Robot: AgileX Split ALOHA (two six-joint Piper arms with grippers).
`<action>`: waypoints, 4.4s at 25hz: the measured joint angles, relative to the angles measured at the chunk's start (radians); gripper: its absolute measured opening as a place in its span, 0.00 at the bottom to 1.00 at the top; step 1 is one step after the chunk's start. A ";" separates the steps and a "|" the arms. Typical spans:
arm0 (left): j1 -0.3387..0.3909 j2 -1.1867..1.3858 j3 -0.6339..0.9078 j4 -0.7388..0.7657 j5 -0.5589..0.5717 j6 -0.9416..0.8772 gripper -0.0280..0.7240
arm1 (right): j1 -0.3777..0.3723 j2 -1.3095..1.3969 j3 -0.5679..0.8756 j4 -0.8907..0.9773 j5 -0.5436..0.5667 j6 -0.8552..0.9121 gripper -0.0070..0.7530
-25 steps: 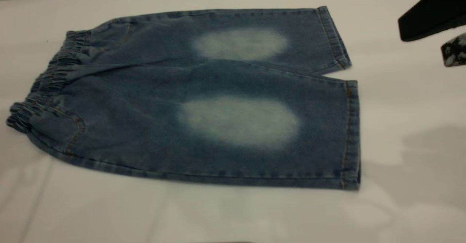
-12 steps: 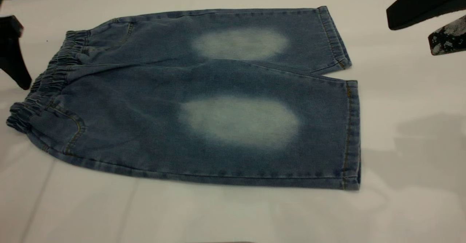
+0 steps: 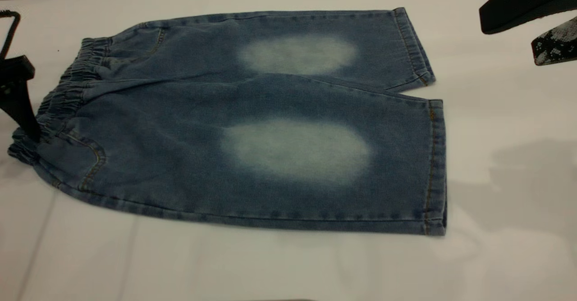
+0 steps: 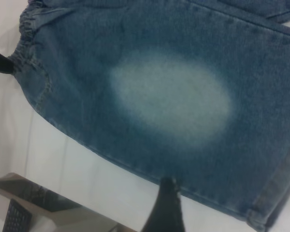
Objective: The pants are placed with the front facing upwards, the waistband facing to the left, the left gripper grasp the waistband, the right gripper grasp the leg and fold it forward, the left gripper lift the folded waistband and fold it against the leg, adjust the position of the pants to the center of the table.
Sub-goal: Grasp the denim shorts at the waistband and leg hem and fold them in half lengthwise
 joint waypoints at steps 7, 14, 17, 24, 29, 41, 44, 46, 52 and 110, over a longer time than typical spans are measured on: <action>0.000 0.028 -0.001 -0.051 -0.042 0.029 0.82 | 0.000 0.000 0.000 0.016 -0.009 0.000 0.75; 0.000 0.082 -0.002 -0.079 -0.087 0.040 0.81 | 0.000 0.000 0.000 0.017 -0.011 -0.001 0.75; 0.000 0.088 -0.005 -0.083 -0.089 0.042 0.75 | 0.000 0.000 0.000 0.017 -0.011 -0.001 0.75; -0.002 0.094 -0.010 -0.102 -0.094 0.049 0.33 | 0.000 0.000 0.000 0.009 0.010 -0.001 0.75; -0.002 0.086 -0.011 -0.109 -0.089 0.099 0.15 | 0.000 0.001 0.044 0.008 0.024 0.012 0.75; -0.004 -0.061 -0.011 -0.374 -0.003 0.415 0.15 | 0.006 0.221 0.134 0.152 0.045 -0.012 0.75; -0.016 -0.083 -0.011 -0.449 0.021 0.481 0.15 | 0.035 0.325 0.134 0.223 0.061 -0.095 0.75; -0.039 -0.099 -0.010 -0.483 0.035 0.519 0.15 | 0.056 0.398 0.133 0.274 0.069 -0.139 0.75; -0.118 -0.170 -0.009 -0.542 0.040 0.573 0.15 | 0.073 0.593 0.130 0.423 0.142 -0.295 0.75; -0.145 -0.312 0.055 -0.447 0.178 0.559 0.15 | -0.122 0.620 0.082 0.419 0.431 -0.457 0.05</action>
